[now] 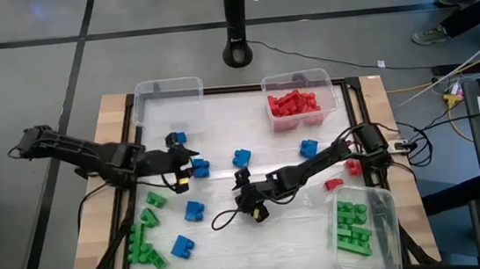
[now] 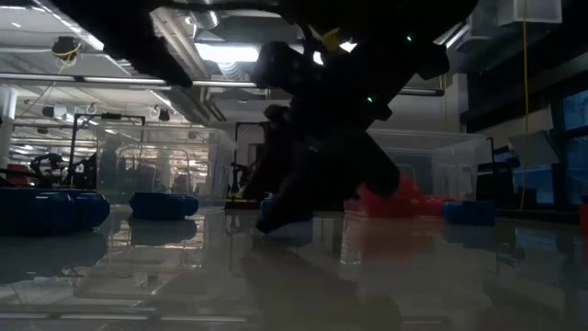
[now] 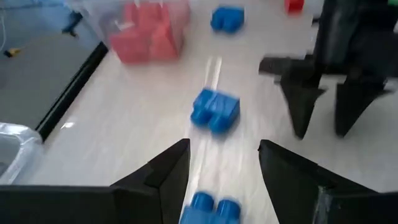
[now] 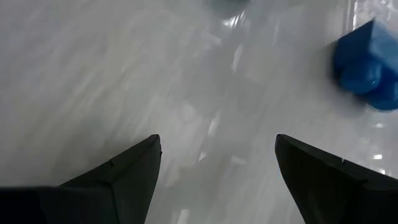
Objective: Sort blocks
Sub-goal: Put the green game piece into the bottom right transparent bin
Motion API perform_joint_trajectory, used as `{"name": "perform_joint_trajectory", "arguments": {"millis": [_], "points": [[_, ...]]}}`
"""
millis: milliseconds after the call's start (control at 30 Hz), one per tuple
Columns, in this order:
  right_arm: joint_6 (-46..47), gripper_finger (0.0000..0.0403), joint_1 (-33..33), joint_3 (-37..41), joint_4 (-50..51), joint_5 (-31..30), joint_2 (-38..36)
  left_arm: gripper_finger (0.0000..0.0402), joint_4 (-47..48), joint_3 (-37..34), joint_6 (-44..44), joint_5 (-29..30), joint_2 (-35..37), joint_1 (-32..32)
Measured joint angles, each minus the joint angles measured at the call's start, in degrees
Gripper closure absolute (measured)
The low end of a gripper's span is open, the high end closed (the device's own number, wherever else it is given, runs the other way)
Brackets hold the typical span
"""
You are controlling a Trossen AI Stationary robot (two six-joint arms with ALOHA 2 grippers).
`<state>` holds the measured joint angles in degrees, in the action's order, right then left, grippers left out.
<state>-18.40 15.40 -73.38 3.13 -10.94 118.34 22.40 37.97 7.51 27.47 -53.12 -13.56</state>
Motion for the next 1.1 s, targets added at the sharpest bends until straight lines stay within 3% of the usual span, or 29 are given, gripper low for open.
{"name": "perform_joint_trajectory", "arguments": {"millis": [100,233,367,500,667,1100], "points": [[0.00,0.0088,0.00,0.00,-0.90,-0.80,0.01,0.0219,9.23,6.46,0.85,-1.62,-4.35,-0.20],[0.05,0.0088,0.00,-0.02,-1.88,-1.58,0.01,0.0219,22.95,13.91,7.95,-9.91,-8.89,-2.09],[-0.35,0.0088,0.00,-0.02,-2.75,-2.55,0.01,0.0219,29.80,15.09,16.72,-16.25,-11.21,-5.91],[-1.41,0.0088,0.00,-0.02,-3.44,-2.56,0.01,0.0219,35.06,14.85,24.34,-17.63,-13.48,-10.29],[-1.57,0.0088,0.00,-0.02,-3.31,-2.56,0.01,0.0219,37.29,14.85,31.07,-17.50,-16.02,-14.84],[-1.64,0.0088,0.00,-0.02,-3.29,-2.54,0.01,0.0219,37.18,14.85,35.97,-17.52,-17.51,-21.47]]}}
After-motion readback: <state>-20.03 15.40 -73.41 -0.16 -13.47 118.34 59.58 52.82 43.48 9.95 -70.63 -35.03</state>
